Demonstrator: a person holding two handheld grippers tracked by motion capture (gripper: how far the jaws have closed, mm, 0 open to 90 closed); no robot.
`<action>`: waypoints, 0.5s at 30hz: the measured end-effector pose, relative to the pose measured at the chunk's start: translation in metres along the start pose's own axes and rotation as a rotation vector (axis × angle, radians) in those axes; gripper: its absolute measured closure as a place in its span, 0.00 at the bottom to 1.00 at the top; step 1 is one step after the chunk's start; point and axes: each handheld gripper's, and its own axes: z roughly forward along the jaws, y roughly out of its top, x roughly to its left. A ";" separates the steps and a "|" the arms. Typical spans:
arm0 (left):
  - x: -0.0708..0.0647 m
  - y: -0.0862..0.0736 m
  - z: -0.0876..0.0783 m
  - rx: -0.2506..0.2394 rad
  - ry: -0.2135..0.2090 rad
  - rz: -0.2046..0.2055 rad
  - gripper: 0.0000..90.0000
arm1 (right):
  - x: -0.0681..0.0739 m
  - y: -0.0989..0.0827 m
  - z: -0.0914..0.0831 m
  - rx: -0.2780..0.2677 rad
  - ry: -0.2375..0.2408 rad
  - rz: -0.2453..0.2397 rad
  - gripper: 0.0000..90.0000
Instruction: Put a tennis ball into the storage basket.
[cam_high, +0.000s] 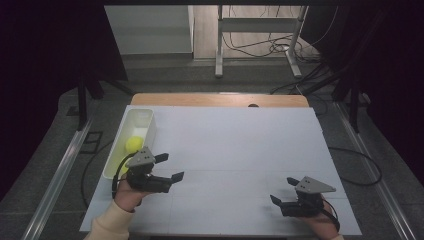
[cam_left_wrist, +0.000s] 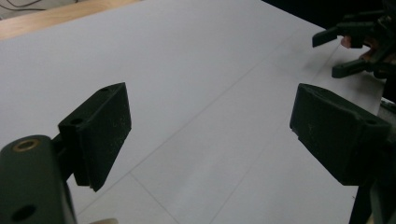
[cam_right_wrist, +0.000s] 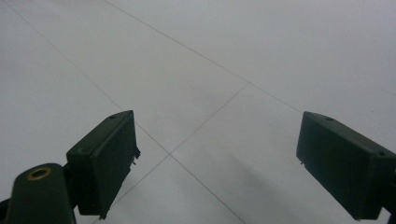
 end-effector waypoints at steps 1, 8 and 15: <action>-0.002 -0.001 0.001 0.000 -0.002 0.003 0.15 | 0.000 0.000 0.000 -0.003 0.005 0.002 0.14; -0.016 -0.019 0.010 0.018 -0.012 0.003 0.15 | 0.004 0.000 -0.002 -0.010 0.013 -0.001 0.14; -0.020 -0.044 0.014 0.057 0.000 -0.031 0.15 | 0.011 0.001 -0.004 -0.015 0.025 -0.003 0.14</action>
